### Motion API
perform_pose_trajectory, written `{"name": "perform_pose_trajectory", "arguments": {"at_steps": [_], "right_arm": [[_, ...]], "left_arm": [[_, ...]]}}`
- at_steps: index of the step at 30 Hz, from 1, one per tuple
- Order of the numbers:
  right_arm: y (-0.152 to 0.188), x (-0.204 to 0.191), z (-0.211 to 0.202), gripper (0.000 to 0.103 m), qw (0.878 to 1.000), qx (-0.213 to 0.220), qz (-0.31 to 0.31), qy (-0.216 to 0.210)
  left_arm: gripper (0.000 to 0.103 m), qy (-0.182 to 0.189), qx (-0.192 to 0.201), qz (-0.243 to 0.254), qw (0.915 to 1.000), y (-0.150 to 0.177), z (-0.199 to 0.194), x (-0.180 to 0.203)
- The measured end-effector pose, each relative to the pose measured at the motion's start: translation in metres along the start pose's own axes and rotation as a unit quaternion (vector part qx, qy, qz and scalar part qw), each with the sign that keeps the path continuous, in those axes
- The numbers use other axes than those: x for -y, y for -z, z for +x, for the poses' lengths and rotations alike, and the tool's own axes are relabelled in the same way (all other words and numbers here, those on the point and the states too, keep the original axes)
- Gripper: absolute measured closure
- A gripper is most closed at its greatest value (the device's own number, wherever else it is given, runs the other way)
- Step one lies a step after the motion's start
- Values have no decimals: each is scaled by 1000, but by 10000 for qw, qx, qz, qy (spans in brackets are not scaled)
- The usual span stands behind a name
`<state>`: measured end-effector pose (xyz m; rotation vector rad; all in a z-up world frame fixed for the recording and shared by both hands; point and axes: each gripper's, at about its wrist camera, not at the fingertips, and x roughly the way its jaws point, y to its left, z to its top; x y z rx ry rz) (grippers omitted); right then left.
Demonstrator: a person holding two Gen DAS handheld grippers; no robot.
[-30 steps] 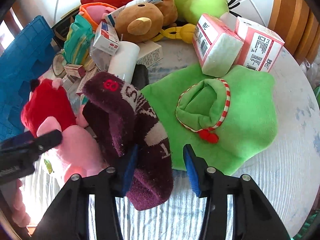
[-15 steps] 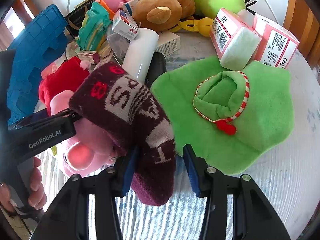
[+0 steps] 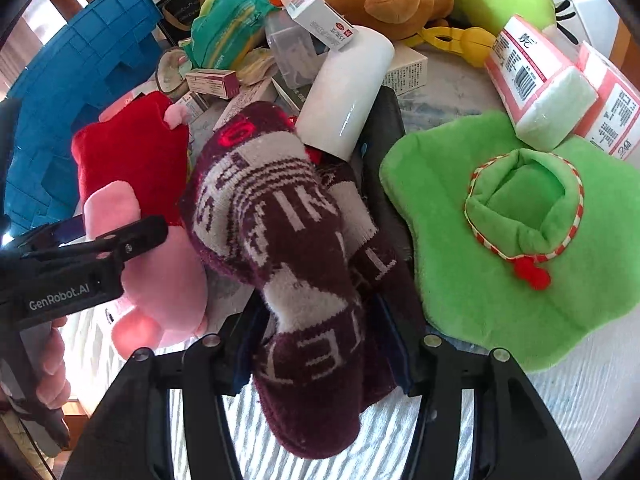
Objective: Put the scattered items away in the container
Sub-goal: 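Close the left tool on the red-pink pig while the right tool grasps the maroon hat, then lift the pig and hat and carry both toward the blue crate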
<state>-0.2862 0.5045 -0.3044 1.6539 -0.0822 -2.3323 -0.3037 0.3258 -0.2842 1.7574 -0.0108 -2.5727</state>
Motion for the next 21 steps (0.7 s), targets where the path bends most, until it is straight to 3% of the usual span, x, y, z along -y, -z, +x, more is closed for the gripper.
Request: {"name": "perform_pose_trajectory", "arguments": {"at_steps": [3, 4, 5, 11, 21], "right_arm": [[-1, -7, 6, 50, 9998, -48, -140, 140], [-1, -10, 6, 57, 9996, -53, -203, 188], [-1, -13, 5, 72, 9995, -31, -240, 198], [-7, -32, -12, 75, 9983, 255, -433, 300], [-34, -74, -67, 76, 9915, 982, -668, 538]], "left_arm": [[12, -63, 149, 121, 9998, 2, 4, 7], [16, -60, 193, 178, 9996, 2, 2, 8], [20, -47, 226, 221, 9995, 3, 0, 8], [32, 36, 404, 357, 9985, 0, -19, 3], [32, 86, 1189, 426, 9919, -14, -76, -27]]}}
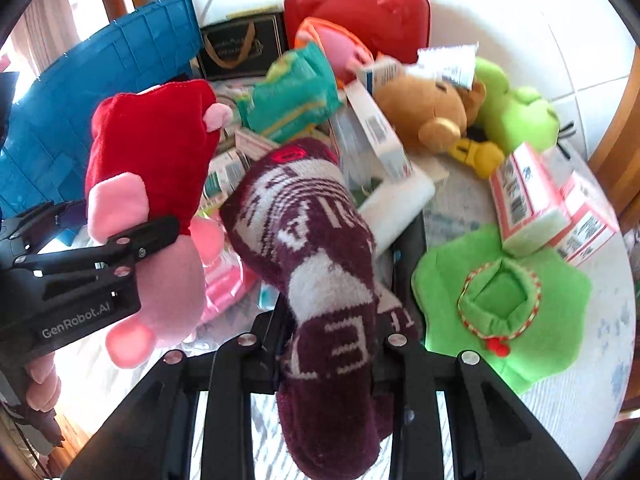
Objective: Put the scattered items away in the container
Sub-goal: 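Lift the pig and hat and carry both toward the blue crate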
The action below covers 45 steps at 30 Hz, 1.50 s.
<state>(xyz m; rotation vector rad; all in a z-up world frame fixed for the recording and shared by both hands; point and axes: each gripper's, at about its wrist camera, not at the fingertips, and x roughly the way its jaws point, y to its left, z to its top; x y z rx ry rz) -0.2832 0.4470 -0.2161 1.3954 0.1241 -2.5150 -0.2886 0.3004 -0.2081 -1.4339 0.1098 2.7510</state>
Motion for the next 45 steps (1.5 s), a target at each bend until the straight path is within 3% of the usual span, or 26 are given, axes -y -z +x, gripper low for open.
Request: {"name": "perform_pose_trajectory", "arguments": {"at_steps": [14, 27, 37, 45], "right_arm": [[-52, -59, -66, 77, 9949, 863, -376, 374], [-110, -125, -121, 78, 9809, 1682, -710, 667], [-180, -179, -149, 77, 9639, 2282, -1355, 228], [-239, -267, -156, 77, 9488, 2666, -1694, -43]], "left_arm": [[32, -33, 721, -137, 9973, -15, -58, -78], [32, 10, 1282, 73, 9917, -44, -95, -125], [32, -613, 1870, -396, 9797, -96, -151, -184], [32, -1116, 2190, -707, 9668, -140, -192, -286]]}}
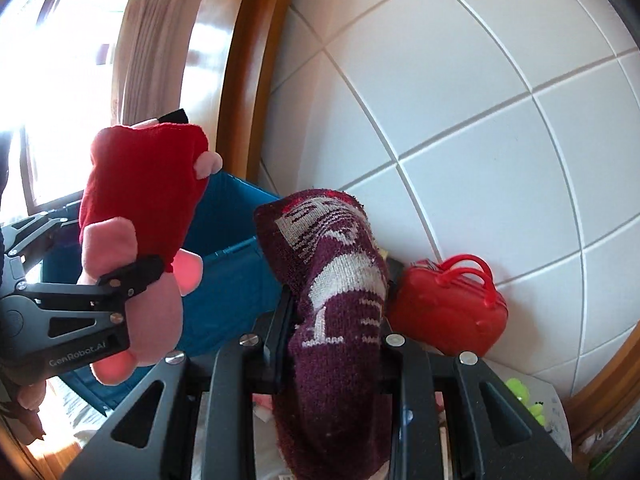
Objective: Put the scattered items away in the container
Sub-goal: 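Lift the pig and hat and carry both toward the blue crate, then lower the pig and hat into the crate and open both tools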
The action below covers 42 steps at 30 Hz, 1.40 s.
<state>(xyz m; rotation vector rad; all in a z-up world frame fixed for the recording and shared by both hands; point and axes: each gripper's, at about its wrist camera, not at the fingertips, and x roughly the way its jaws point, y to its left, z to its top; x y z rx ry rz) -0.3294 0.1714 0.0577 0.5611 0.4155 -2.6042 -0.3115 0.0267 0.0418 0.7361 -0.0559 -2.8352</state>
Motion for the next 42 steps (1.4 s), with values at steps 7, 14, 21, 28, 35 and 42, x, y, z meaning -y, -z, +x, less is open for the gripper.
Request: {"name": "perform_pose_trajectory", "arguments": {"at_steps": [7, 14, 21, 28, 35, 42], "right_arm": [[-69, -87, 49, 77, 9985, 361, 13, -403], [-108, -170, 102, 77, 9963, 328, -90, -785], [-109, -216, 156, 77, 9961, -87, -178, -856], [-90, -220, 183, 77, 9964, -455, -131, -710], [-87, -221, 192, 77, 9956, -684, -100, -630], [-89, -219, 191, 63, 9959, -728, -26, -538]], "left_arm": [[31, -682, 57, 68, 9976, -21, 26, -114], [31, -787, -323, -96, 9963, -6, 70, -209], [31, -504, -935, -136, 9942, 21, 121, -250], [27, -145, -1372, -206, 9902, 42, 157, -257], [16, 71, -1489, -429, 9879, 45, 168, -268], [11, 85, -1453, -284, 9889, 49, 161, -263]]}}
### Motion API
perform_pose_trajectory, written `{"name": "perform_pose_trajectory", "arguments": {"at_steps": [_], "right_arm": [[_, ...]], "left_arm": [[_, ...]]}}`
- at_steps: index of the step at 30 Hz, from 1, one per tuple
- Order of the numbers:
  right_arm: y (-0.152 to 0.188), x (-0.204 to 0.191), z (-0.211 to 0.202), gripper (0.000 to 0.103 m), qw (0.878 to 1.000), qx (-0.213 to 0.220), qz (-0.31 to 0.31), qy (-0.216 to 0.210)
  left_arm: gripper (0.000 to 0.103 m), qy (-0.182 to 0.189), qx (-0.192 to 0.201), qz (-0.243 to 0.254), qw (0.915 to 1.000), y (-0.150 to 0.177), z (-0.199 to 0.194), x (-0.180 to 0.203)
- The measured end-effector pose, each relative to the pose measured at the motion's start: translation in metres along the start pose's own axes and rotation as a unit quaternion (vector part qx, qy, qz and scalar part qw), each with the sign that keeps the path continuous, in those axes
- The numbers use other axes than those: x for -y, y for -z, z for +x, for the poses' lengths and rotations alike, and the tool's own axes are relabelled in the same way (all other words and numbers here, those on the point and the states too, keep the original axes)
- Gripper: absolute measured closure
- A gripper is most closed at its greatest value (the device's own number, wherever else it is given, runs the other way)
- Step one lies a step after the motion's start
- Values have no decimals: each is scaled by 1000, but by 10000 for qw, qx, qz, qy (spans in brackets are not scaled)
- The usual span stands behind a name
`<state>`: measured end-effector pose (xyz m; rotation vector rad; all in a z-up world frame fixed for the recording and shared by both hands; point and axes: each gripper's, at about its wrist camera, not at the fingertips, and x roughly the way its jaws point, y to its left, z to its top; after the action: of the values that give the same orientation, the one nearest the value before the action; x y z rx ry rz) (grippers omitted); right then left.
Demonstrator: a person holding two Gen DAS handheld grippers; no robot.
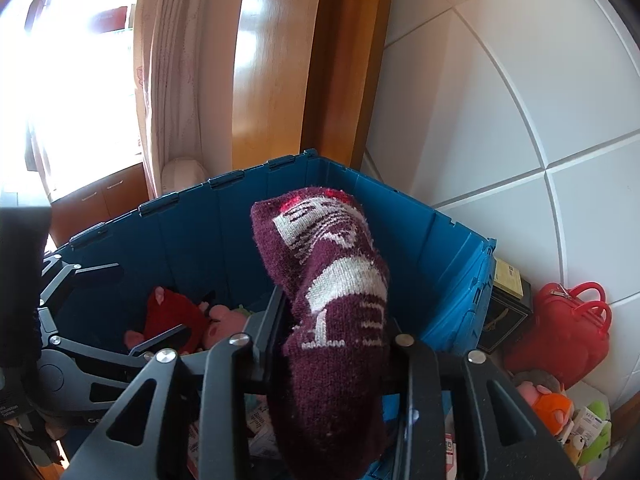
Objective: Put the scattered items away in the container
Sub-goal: 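Lower the pig and hat into the crate and open both tools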
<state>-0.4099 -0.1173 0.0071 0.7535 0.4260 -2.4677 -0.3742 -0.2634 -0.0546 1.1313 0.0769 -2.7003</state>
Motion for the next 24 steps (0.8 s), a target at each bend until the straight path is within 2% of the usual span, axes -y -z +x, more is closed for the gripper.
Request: {"name": "perform_pose_trajectory", "arguments": {"at_steps": [2, 4, 9, 11, 15, 17, 24], "right_arm": [[0, 0, -1, 33, 10000, 30, 5, 93], [-1, 0, -4, 25, 9999, 51, -20, 149], [1, -5, -11, 24, 9997, 49, -79, 211], [3, -6, -13, 16, 9997, 32, -91, 223], [9, -11, -20, 12, 9997, -40, -128, 208], [13, -14, -25, 6, 9997, -79, -156, 183], [32, -28, -45, 5, 9996, -170, -196, 81]], "left_arm": [[11, -13, 34, 27, 10000, 1, -8, 3], [11, -101, 104, 60, 9999, 2, -18, 5], [11, -93, 123, -7, 9999, 8, -25, 6], [11, -66, 105, -54, 9999, 9, -25, 6], [11, -52, 79, -146, 9998, 15, -34, 2], [11, -60, 75, -123, 9999, 23, -40, 2], [11, -109, 68, -47, 9999, 50, -62, 4]]}}
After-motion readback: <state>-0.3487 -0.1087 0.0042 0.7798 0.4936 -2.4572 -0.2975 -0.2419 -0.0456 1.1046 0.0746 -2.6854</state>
